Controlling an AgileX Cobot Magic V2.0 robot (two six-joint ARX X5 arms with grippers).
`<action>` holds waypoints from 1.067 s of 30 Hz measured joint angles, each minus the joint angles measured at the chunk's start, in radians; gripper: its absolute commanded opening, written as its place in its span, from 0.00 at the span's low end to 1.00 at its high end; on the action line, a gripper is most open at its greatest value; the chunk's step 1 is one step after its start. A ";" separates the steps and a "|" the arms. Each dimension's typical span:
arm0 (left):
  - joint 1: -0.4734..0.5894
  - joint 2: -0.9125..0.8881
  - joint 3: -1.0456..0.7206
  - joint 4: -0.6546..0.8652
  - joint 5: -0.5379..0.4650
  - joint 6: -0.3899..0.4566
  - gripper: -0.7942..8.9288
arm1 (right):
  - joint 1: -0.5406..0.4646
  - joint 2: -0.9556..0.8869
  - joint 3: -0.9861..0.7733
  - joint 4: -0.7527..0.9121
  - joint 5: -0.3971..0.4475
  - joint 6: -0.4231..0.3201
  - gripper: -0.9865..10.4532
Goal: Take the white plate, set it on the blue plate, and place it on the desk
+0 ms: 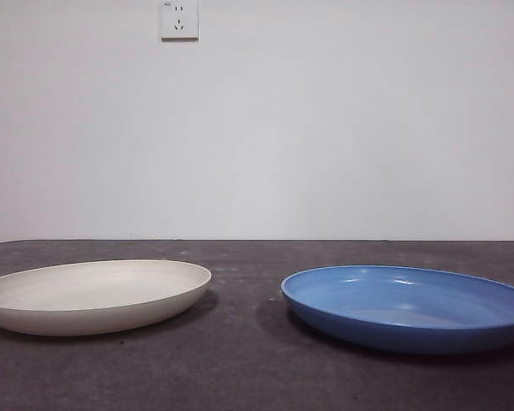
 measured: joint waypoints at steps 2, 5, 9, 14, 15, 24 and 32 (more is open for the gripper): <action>0.000 0.042 0.055 -0.002 0.000 -0.007 0.10 | 0.000 0.036 0.049 -0.037 0.000 0.010 0.10; 0.000 0.123 0.141 -0.018 0.000 -0.014 0.10 | 0.000 0.105 0.121 -0.084 -0.015 0.019 0.10; -0.003 0.232 0.267 -0.070 0.000 -0.016 0.10 | 0.000 0.203 0.227 -0.113 -0.085 0.021 0.10; -0.011 0.346 0.422 -0.113 0.070 -0.008 0.10 | 0.000 0.335 0.365 -0.187 -0.200 0.020 0.10; -0.015 0.370 0.457 -0.134 0.084 -0.005 0.10 | 0.002 0.363 0.392 -0.206 -0.217 0.018 0.10; -0.076 0.542 0.649 -0.266 0.227 0.034 0.10 | 0.071 0.572 0.648 -0.367 -0.314 -0.090 0.10; -0.141 0.660 0.715 -0.272 0.442 0.038 0.10 | 0.140 0.702 0.791 -0.432 -0.435 -0.202 0.10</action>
